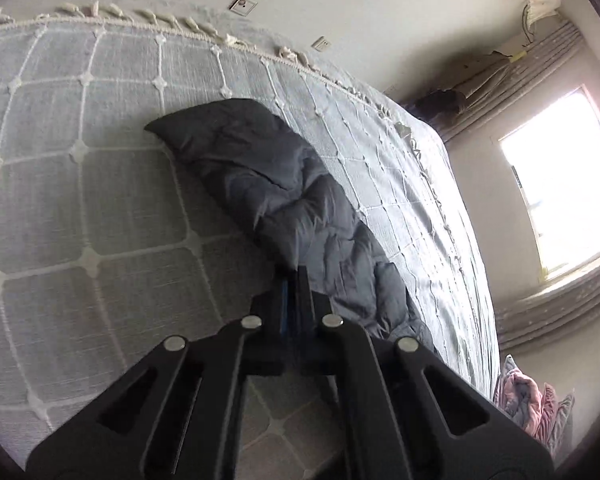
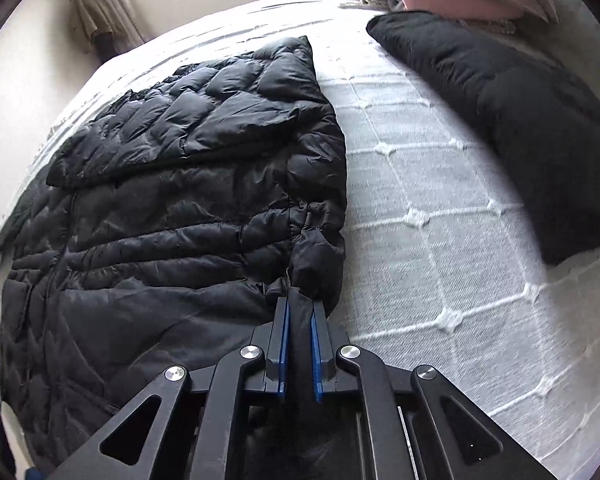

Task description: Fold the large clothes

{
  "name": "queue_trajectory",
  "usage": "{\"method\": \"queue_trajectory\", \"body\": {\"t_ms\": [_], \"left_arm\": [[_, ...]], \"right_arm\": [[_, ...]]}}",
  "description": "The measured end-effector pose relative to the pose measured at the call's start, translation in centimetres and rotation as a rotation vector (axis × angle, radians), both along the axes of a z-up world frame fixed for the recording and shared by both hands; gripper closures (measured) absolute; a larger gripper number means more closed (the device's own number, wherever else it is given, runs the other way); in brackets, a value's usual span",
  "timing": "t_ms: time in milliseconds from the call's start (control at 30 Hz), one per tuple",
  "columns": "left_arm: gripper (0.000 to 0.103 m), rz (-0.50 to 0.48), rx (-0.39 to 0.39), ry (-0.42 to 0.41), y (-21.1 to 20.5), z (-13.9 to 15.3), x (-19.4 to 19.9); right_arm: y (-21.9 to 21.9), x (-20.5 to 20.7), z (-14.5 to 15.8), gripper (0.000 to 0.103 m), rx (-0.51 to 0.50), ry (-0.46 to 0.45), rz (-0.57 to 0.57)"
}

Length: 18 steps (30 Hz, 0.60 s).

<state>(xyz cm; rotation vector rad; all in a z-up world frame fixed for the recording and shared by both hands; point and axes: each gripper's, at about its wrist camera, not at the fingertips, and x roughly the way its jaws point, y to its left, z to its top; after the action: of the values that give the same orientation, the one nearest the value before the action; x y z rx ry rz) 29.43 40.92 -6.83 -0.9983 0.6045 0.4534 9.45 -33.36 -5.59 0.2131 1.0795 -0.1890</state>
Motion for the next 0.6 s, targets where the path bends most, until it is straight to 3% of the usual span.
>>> {"method": "queue_trajectory", "body": {"t_ms": [100,233,333,500,600], "left_arm": [[0.100,-0.012,0.013,-0.045,0.3,1.7,-3.0],[0.100,-0.053,0.101,-0.105,-0.1,5.2,-7.0],[0.100,-0.067,0.178,-0.149,-0.4,7.7,-8.9],[0.100,-0.115,0.204,-0.223,-2.7,11.4,-7.9],[0.100,-0.196,0.290,-0.282,-7.5,14.4,-6.6]], "right_arm": [[-0.9,0.3,0.7,0.095,-0.005,-0.011,0.009],[-2.4,-0.1,0.7,0.096,0.041,-0.008,0.028],[-1.2,-0.6,0.1,0.095,0.035,0.022,0.089],[-1.1,-1.2,1.0,0.087,0.005,-0.016,0.094],[-2.2,-2.0,2.0,0.084,0.029,-0.058,0.065]]}}
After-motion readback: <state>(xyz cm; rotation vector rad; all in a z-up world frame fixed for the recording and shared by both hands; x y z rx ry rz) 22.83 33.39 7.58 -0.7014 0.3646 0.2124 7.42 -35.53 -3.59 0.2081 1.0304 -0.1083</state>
